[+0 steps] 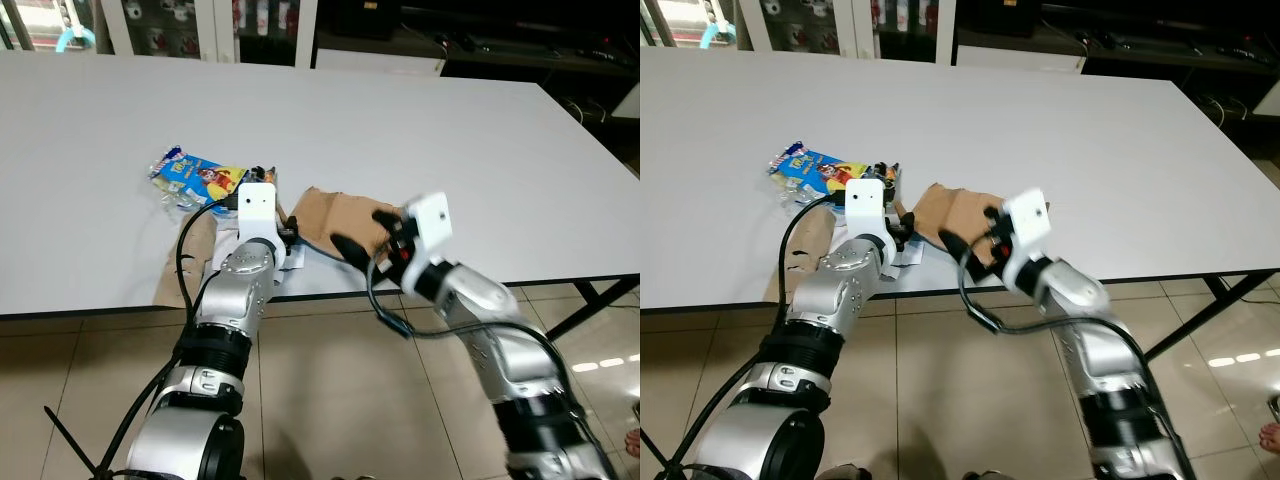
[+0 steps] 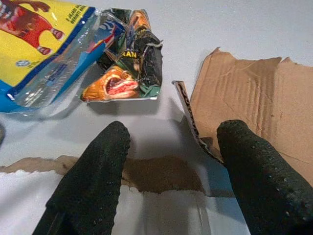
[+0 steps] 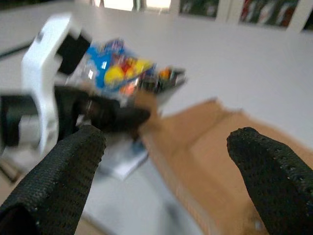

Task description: Picking trash to rubbish bin

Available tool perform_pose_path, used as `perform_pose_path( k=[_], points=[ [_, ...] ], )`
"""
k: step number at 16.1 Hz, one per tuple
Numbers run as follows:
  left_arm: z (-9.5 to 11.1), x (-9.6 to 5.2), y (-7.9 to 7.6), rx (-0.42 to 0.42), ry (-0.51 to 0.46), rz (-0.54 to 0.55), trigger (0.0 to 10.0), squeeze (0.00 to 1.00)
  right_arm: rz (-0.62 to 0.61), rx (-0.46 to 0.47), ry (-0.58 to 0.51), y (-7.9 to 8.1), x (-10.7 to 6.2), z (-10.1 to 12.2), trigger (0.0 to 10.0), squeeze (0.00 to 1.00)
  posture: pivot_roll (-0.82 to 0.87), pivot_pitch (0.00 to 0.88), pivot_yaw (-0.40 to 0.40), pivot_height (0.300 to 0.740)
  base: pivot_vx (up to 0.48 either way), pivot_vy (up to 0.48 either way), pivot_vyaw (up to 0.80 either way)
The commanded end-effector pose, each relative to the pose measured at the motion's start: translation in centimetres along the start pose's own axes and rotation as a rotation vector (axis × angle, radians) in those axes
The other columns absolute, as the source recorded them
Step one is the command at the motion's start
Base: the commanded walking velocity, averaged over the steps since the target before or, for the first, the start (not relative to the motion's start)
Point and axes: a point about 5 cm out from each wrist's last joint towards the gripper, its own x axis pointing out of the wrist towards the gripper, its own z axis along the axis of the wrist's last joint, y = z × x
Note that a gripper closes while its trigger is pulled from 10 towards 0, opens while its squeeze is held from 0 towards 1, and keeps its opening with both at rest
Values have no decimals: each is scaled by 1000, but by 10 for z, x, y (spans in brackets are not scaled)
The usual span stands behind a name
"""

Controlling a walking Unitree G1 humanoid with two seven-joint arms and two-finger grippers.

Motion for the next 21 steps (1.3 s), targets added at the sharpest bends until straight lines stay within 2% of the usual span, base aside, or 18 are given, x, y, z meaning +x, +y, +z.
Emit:
perform_pose_path(
  k=[1, 6, 14, 18, 20, 21],
  points=[
    [3, 1, -5, -4, -8, -8, 10000, 0, 41, -3, 15, 1, -8, 2, 10000, 0, -104, 103, -127, 740, 0, 0, 0],
    [-3, 3, -7, -28, 4, -16, 10000, 0, 163, 20, 73, 5, -23, 4, 10000, 0, -106, 101, -131, 740, 0, 0, 0],
    [8, 8, -23, -14, -21, -70, 10000, 0, 199, 51, 105, 20, -35, -1, 10000, 0, -131, 134, -115, 740, 0, 0, 0],
    [18, 11, -32, 28, -20, -109, 10000, 0, 205, 77, 111, 30, -38, -4, 10000, 0, -137, 163, -100, 740, 0, 0, 0],
    [16, 13, -34, 50, -1, -109, 10000, 0, 205, 86, 112, 33, -39, -5, 10000, 0, -142, 177, -91, 740, 0, 0, 0],
    [11, 14, -35, 78, 32, -101, 2039, 0, 202, 97, 111, 36, -40, -6, 10000, 0, -148, 186, -84, 740, 0, 0, 0]
  ],
)
